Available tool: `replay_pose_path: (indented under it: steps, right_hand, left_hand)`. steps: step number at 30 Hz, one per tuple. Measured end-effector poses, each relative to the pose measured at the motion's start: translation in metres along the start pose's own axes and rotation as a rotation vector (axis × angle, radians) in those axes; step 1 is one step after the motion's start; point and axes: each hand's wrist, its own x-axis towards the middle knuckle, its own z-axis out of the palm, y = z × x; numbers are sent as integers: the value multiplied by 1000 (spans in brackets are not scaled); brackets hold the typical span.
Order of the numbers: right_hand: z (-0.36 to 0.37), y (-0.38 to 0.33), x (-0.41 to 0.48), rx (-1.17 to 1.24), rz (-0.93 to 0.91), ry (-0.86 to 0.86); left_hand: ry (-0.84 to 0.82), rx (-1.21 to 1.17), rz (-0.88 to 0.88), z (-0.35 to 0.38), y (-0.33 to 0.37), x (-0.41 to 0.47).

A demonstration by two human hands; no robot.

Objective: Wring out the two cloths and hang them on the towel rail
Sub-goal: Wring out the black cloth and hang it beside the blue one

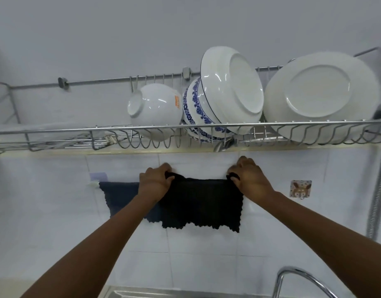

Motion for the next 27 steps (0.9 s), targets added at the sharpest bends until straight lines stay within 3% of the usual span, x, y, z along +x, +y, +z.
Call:
replay_pose_path:
  steps: [2,4,6,9,11,13,14,16,18,20,23,25,27]
  right_hand:
    - [-1,-1,2,55,25,7]
    - [1,2,-1,-32,-5,-88]
    - [1,3,-6,-235,-77,-149]
    - [-6,0,-10,-308,-123,-58]
    - [-9,-2,-13,-226,-107,-28]
    - [-9,-2,-19,-150,-98,-124]
    - [-8,-2,-21,-143,-94,-188]
    - [-5,-3,-22,-185,-86,-257]
    - [-5,-8,-20,-198,-71,-221]
    - [-5,-10,-17,-155,-70,-136]
    - [-4,-8,-22,-169,-75,-210]
    - [-1,-7,-24,-197,-84,-191]
    - [-1,-7,-26,-164,-60,-51]
  left_hand:
    - [137,-166,-2,4,5,-3]
    - [174,-285,61,6,7,-5]
    - [80,-204,146,8,3,-4]
    - [-134,105,30,5,0,-2]
    - [-88,207,-30,3,3,-2]
    - [62,164,21,3,9,-6]
    - [67,122,39,3,11,-9]
    - [-92,135,46,1,14,-12]
    - [-204,216,28,0,17,-16]
    - [-141,196,30,-1,16,-19]
    - [22,131,29,-3,15,-20]
    - [-21,136,13,-4,14,-20]
    - [-43,66,-44,-2,10,-24]
